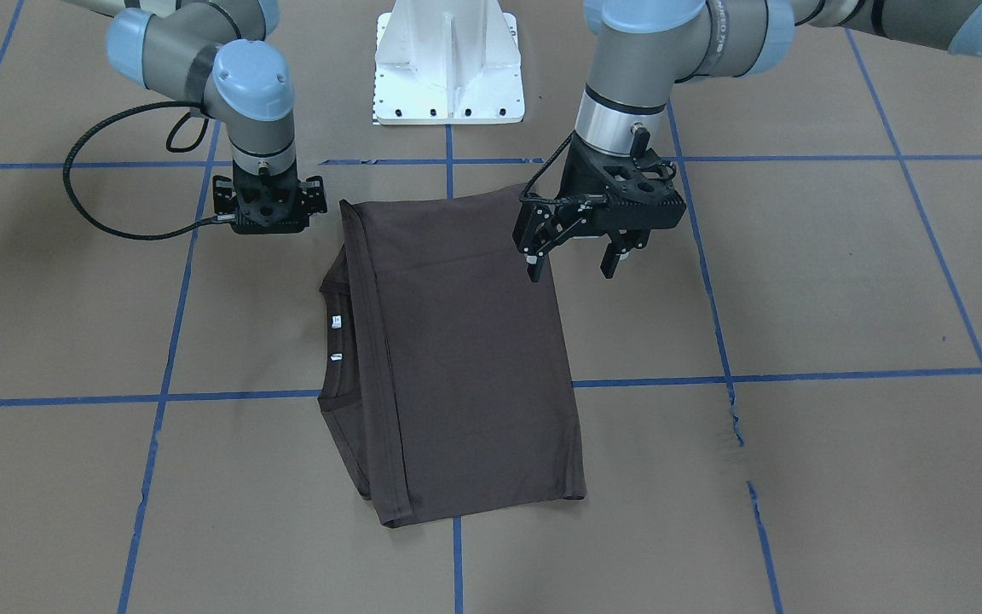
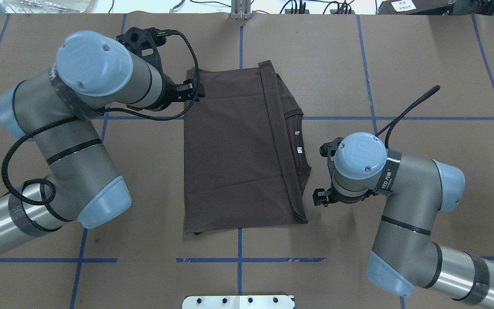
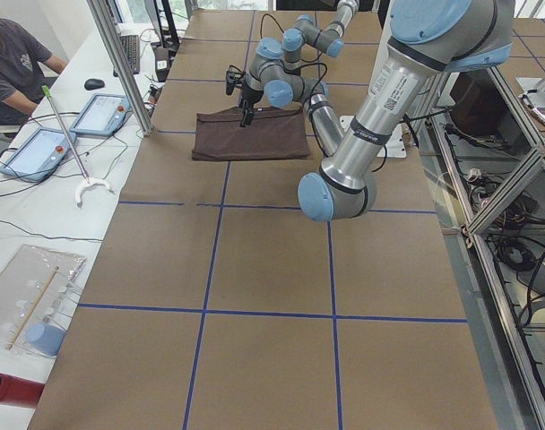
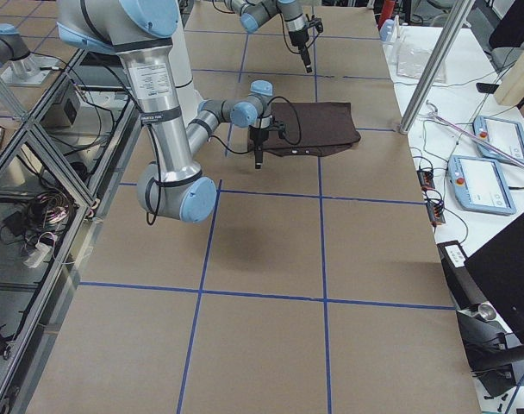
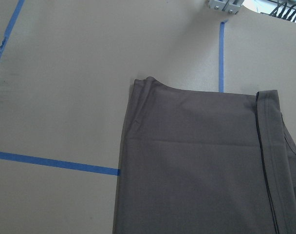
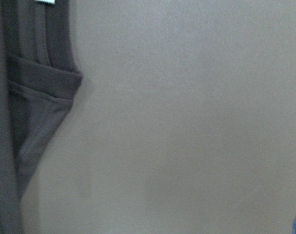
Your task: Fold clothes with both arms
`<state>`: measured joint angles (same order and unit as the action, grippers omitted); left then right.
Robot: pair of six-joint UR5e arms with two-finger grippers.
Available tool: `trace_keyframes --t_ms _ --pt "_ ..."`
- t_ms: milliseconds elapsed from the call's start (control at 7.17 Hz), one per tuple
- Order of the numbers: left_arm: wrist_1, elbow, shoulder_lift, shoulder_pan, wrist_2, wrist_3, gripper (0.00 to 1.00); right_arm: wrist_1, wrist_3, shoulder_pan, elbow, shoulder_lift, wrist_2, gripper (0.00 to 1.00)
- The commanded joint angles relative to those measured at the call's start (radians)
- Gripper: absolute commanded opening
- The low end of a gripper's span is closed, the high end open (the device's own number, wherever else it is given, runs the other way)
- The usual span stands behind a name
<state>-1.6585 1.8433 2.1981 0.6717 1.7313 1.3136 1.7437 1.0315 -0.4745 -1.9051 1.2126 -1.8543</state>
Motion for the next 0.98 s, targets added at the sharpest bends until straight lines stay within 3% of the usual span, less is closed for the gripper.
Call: trace_keyframes --t_ms 0,418,837 --pt "-0.001 0.001 -0.001 0.000 0.013 0.000 1.00 -0.009 -0.013 -0.015 0.036 -0.118 -0.002 1.00" --pt "-0.001 0.001 -0.011 0.000 0.013 -0.002 1.00 -0.007 0.006 0.029 0.161 -0.215 -0.003 1.00" --pt "-0.003 0.001 -0.012 0.000 0.017 -0.002 1.00 -0.006 0.004 0.053 0.182 -0.202 -0.009 1.00"
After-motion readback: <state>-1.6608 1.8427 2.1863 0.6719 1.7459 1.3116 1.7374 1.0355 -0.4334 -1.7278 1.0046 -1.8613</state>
